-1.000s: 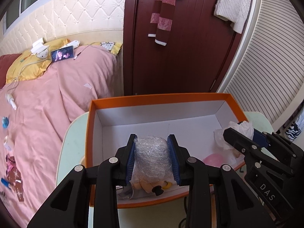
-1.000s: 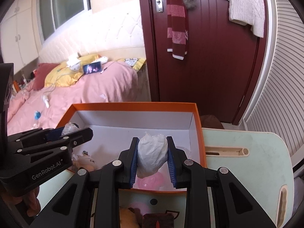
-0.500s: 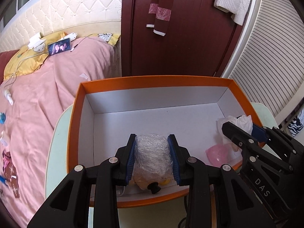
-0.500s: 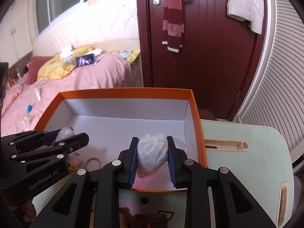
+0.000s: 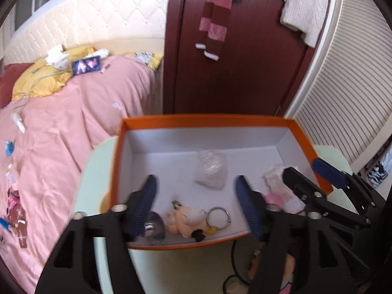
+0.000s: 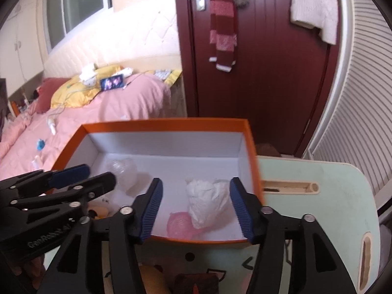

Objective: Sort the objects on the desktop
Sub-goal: 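Lower both held items into the orange box and open both tools, then grasp the brown printed carton with the left tool while the right tool grasps the dark block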

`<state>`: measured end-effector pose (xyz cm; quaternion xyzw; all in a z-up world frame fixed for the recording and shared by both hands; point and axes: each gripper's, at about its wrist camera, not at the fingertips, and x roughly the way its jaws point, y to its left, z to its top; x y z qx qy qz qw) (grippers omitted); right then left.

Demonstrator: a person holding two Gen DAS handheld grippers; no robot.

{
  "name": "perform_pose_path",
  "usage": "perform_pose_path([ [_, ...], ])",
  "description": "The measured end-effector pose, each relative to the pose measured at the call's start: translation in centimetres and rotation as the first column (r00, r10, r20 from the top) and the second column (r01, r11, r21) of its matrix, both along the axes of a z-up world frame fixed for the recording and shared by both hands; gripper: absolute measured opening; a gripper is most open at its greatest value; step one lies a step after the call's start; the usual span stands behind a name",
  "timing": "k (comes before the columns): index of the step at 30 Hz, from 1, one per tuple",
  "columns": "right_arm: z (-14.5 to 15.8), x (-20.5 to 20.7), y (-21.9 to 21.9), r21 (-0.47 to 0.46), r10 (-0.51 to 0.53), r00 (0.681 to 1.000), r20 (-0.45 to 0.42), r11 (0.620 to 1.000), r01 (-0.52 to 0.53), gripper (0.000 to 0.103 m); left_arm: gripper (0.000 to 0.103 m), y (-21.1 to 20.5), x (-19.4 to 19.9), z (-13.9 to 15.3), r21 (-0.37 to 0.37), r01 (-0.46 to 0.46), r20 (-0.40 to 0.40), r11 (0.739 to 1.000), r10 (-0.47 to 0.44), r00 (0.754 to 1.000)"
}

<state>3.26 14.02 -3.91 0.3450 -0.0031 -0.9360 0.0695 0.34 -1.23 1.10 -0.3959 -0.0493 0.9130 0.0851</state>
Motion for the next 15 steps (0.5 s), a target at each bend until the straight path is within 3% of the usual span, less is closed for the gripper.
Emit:
perform_pose_path([
  [2,0.7,0.6,0.5,-0.010,-0.013,1.000,-0.028,1.000,0.013,0.069,0.085,-1.0,1.0,0.9,0.047,-0.015,-0.039,0.999,0.017,0.999],
  [6,1.2,2.2,1.3,-0.018,-0.007,0.999,-0.050,1.000,0.006,0.070,0.085,-3.0,2.8,1.7,0.127,-0.030,-0.042,0.991,0.036,0.998],
  [12,1.6,5.9,2.8,-0.014,0.001,0.995,-0.098,1.000,-0.002,0.070,0.085,-3.3,6.0,0.9,0.051,0.020,0.021,0.998,-0.021,1.000],
  [15,0.8,7.5,4.0,-0.036,-0.019,0.998,-0.067,0.999,0.017,0.071,0.085,-2.1,8.1,-0.1,-0.004,0.093,0.055,0.996,-0.092,0.994],
])
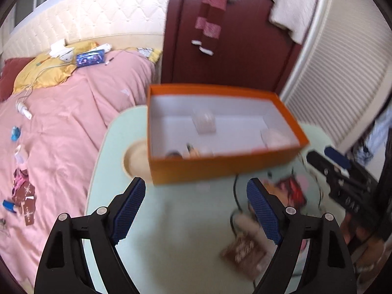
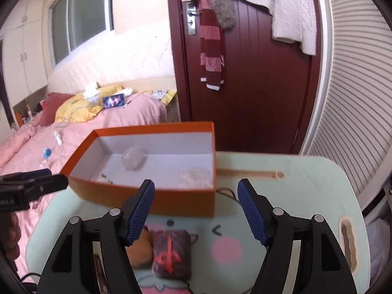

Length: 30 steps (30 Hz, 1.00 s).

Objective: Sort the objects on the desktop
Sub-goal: 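Grasp the brown printed carton with the left tool while the right tool grasps the dark block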

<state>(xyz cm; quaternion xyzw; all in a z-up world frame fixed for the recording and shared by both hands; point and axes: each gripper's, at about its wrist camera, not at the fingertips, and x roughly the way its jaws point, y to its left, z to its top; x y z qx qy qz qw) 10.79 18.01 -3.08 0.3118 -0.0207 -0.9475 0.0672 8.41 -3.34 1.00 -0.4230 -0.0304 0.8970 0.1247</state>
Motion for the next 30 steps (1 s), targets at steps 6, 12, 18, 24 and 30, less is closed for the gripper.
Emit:
perform_pose_path([
  [6,-2.3,2.1,1.7,-0.091,-0.014,0.994,0.112,0.996,0.025,0.071,0.085,3.6,3.3,-1.9,-0.117,0.158,0.005,0.980,-0.159,0.987],
  [12,-2.6,3.5,2.0,-0.110,-0.032,0.993,0.112,0.993,0.044,0.071,0.084,5.9,3.4,-4.9,-0.187,0.217,0.074,0.958,-0.207,0.976],
  [18,-2.5,3.6,1.4,-0.076,-0.017,0.996,0.092,0.997,0.024,0.071,0.067,2.3,3.0,-5.4,-0.157,0.097,0.077,0.983,-0.086,0.993],
  [24,-3.6,2.9,-0.2,-0.032,0.030,0.992,0.119,0.999,-0.026,0.071,0.067,0.0,2.8,-5.2,-0.157,0.033,0.060,0.987,-0.024,0.998],
  [30,-4.8,1.3,-1.7,0.033,0.060,0.985,0.160,0.997,-0.066,0.062,0.049,0.2,2.9,-5.4,-0.150,0.020,0.028,0.989,-0.016,0.999],
])
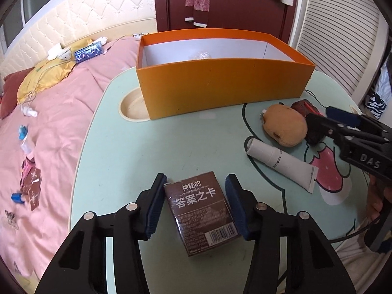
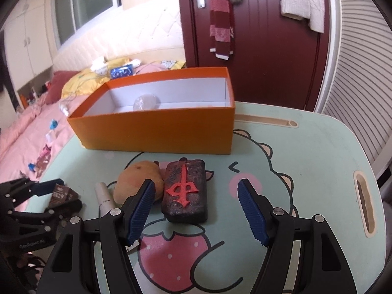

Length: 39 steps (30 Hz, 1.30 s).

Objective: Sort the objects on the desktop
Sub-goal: 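Grasp the brown printed carton with the left tool while the right tool grasps the dark block, then drop the carton and the dark block into the orange box with both tools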

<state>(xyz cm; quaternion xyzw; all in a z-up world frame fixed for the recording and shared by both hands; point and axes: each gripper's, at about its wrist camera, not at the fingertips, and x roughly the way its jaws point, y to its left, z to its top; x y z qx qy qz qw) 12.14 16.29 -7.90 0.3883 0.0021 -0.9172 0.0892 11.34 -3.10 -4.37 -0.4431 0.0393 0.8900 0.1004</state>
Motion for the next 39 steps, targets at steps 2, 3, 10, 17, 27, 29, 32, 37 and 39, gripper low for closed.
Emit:
perform_pose_path([
  [2,-0.4,-0.5,-0.5,0.022,0.013,1.000,0.013,1.000,-0.013,0.055,0.047,0.1,-0.1,-0.2,0.002,-0.004,-0.002,1.000,0.004,1.000],
  [3,-0.8,-0.8,-0.6,0.032,0.018,0.999,0.027,0.999,-0.018,0.050,0.047,0.1,-0.1,-0.3,0.003,-0.006,-0.004,1.000,0.006,1.000],
  [10,-1.2,-1.3,-0.3,0.079,0.002,1.000,0.026,0.997,-0.004,0.038,0.044,0.3,-0.2,-0.5,0.007,-0.021,-0.015,1.000,0.021,1.000],
  [17,0.1,-0.7,1.1,0.034,-0.028,1.000,0.003,0.999,0.028,0.038,0.044,-0.5,-0.1,0.1,0.087,-0.032,0.000,0.996,0.032,0.999],
  [27,2.5,-0.8,0.2,0.007,-0.008,0.999,-0.041,1.000,0.008,0.038,0.044,-1.1,-0.3,5.1,0.171,-0.015,-0.097,0.985,0.032,0.995],
  [29,3.3,-1.1,0.1,-0.002,-0.003,0.998,-0.063,1.000,0.003,0.038,0.044,-1.0,-0.9,6.1,0.177,-0.007,-0.121,0.984,0.029,0.992],
  [32,4.4,-1.6,-0.2,-0.012,0.003,0.996,-0.093,1.000,-0.004,0.038,0.044,-0.8,-2.0,7.1,0.177,0.002,-0.152,0.984,0.025,0.988],
  [37,5.7,-3.1,-0.9,-0.018,0.018,0.992,-0.128,1.000,-0.020,0.038,0.044,0.1,-4.4,8.3,0.164,0.016,-0.193,0.986,0.016,0.981],
  [39,5.9,-3.8,-1.2,-0.025,0.027,0.991,-0.128,0.999,-0.030,0.038,0.044,0.5,-5.6,8.6,0.157,0.016,-0.201,0.988,0.016,0.979],
])
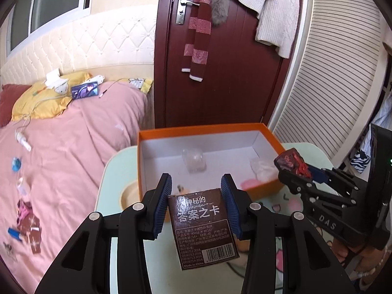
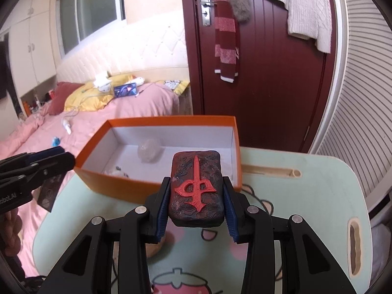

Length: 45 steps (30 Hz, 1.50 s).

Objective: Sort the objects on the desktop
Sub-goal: 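Drop the carton and the dark block into the orange box with both tools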

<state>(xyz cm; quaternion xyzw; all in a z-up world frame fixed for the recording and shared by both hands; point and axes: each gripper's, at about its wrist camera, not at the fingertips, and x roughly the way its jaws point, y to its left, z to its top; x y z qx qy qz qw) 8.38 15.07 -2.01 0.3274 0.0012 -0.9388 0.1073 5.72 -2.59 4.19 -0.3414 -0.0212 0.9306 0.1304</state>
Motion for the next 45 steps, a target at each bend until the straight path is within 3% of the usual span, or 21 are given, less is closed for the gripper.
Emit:
perform_pose_path([
  [8,0.0,-3.0,-1.9,-0.009,0.034,0.999,0.010,0.999,-0.034,0.038,0.044,1.1,-4.4,-0.2,0.001,0.002,0.007,1.000,-0.002,1.000],
  [17,-1.3,-5.7,-2.9,-0.025,0.036,0.998,0.051,0.999,-0.034,0.038,0.044,1.0,-8.0,-2.7,0.013,-0.030,0.077,0.999,0.029,0.997],
  [23,-2.8,-6.9,-3.3,-0.011,0.036,0.996,0.087,0.999,-0.035,0.038,0.044,0.8,-9.1,-4.8,-0.003,-0.064,0.125,0.998,0.064,0.990],
  [26,-3.2,-7.2,-3.6,0.005,0.037,0.995,0.090,0.999,-0.037,0.039,0.044,1.2,-8.9,-5.2,-0.055,-0.064,0.098,0.996,0.069,0.993],
  [40,-3.5,-7.4,-3.5,0.013,0.036,0.996,0.081,0.999,-0.038,0.039,0.044,0.8,-8.3,-4.8,-0.045,-0.086,0.074,0.995,0.089,0.993],
  [42,-3.4,-7.4,-3.6,0.009,0.040,0.996,0.085,0.999,-0.041,0.039,0.050,0.6,-8.1,-4.7,-0.039,-0.095,0.069,0.995,0.097,0.993],
  [43,-3.4,-7.5,-3.6,0.007,0.041,0.995,0.088,0.999,-0.042,0.040,0.060,0.5,-8.1,-4.6,-0.036,-0.099,0.066,0.994,0.102,0.993],
  [45,-3.3,-7.4,-3.5,-0.001,0.043,0.995,0.091,0.999,-0.043,0.043,0.061,0.4,-7.9,-4.4,-0.030,-0.109,0.060,0.994,0.110,0.992],
])
